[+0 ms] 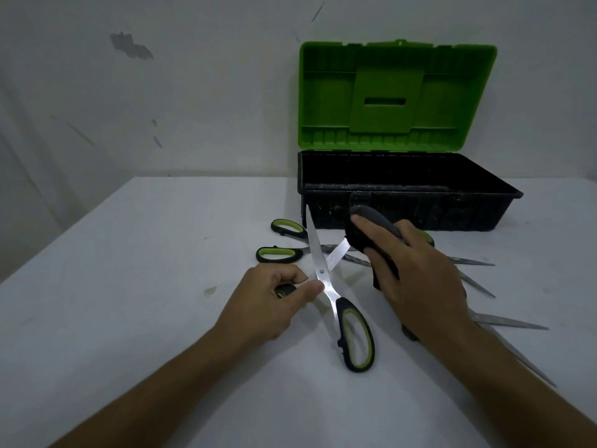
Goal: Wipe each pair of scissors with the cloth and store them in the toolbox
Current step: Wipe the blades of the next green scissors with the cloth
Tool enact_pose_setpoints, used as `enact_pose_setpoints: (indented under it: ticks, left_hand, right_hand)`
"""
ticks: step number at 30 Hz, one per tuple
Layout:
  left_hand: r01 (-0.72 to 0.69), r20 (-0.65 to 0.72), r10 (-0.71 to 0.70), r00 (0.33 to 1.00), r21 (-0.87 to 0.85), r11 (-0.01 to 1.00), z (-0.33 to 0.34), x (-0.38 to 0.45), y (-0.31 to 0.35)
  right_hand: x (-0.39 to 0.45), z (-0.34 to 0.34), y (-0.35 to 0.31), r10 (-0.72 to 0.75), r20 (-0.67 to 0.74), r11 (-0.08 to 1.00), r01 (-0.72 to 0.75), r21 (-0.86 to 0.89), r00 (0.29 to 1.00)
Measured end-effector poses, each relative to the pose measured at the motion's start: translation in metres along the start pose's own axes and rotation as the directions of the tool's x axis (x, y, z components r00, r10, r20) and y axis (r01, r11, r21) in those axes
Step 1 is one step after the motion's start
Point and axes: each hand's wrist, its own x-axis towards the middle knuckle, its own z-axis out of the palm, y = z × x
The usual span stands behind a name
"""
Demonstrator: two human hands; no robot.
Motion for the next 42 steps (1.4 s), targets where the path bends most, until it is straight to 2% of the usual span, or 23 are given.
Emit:
enact_pose_setpoints:
  ticks: [2,5,7,12,14,17,19,23,24,26,28,30,33,35,37,40,42]
  left_hand:
    - [0.015,0.001,-0.015,1.000,-0.009,1.000,0.001,0.001,0.000]
    - [-0.002,0.004,0.002,1.000,-0.019,1.000,0.000,0.000,0.001]
    - [-0.018,0.002,0.018,1.000,-0.006,1.000,0.000,-0.001,0.001]
    - [0.024,0.041,-0.023,0.999,-0.027,0.999,0.000,0.000,0.001]
    - [0.055,0.049,-0.053,0.997,-0.049,0.997,0.001,0.001,0.002]
    - [0.062,0.045,-0.058,0.997,-0.093,0.994,-0.001,0.002,0.001]
    - [0.043,0.046,-0.039,0.998,-0.085,0.995,-0.002,0.000,0.001]
    - [0.068,0.069,-0.062,0.996,-0.086,0.994,-0.001,-0.001,0.002]
    - [0.084,0.074,-0.078,0.994,-0.088,0.993,-0.001,-0.001,0.002]
    - [0.101,0.081,-0.094,0.992,-0.092,0.991,-0.001,0.000,0.004]
    - [0.093,0.074,-0.086,0.994,-0.093,0.991,-0.002,0.000,0.004]
    - [0.081,0.058,-0.076,0.995,-0.081,0.993,-0.003,0.000,0.003]
    - [0.081,0.072,-0.076,0.995,-0.063,0.995,-0.004,0.000,0.003]
    - [0.097,0.084,-0.092,0.992,-0.064,0.993,-0.003,0.000,0.004]
    - [0.116,0.098,-0.108,0.989,-0.086,0.990,-0.003,0.001,0.004]
    - [0.122,0.107,-0.108,0.988,-0.129,0.984,-0.005,0.001,0.004]
    - [0.117,0.103,-0.104,0.989,-0.129,0.985,-0.006,0.001,0.004]
  right_hand:
    - [-0.002,-0.004,-0.001,-0.078,0.026,0.996,0.078,0.034,0.997]
    - [-0.007,-0.004,-0.007,-0.236,0.159,0.970,0.224,0.090,0.959]
    - [-0.005,-0.001,-0.003,-0.240,0.170,0.970,0.231,0.072,0.956]
    - [0.001,-0.006,0.013,-0.092,-0.018,0.995,0.092,-0.025,0.996]
    - [-0.003,-0.009,0.009,-0.170,0.002,0.985,0.170,0.016,0.985]
    - [-0.010,-0.009,-0.002,-0.322,0.148,0.946,0.312,0.087,0.935]
    - [-0.009,-0.005,-0.001,-0.300,0.155,0.954,0.293,0.071,0.941]
    - [-0.003,-0.008,0.011,-0.091,0.001,0.994,0.091,-0.055,0.996]
    - [-0.003,-0.010,0.011,-0.082,-0.015,0.995,0.081,-0.050,0.997]
    - [-0.006,-0.012,0.004,-0.179,0.010,0.984,0.179,-0.007,0.984]
    - [-0.011,-0.009,-0.005,-0.295,0.096,0.956,0.293,0.027,0.951]
    - [-0.009,-0.004,-0.007,-0.266,0.143,0.964,0.263,0.037,0.953]
    - [-0.003,-0.001,0.002,-0.076,0.065,0.996,0.078,-0.032,0.995]
    - [-0.002,-0.005,0.005,-0.008,0.021,0.999,0.009,-0.043,1.000]
    - [-0.007,-0.009,0.000,-0.052,0.032,0.999,0.052,-0.002,0.998]
    - [-0.012,-0.007,-0.013,-0.154,0.145,0.987,0.144,0.075,0.977]
    - [-0.010,-0.005,-0.015,-0.144,0.179,0.988,0.133,0.075,0.973]
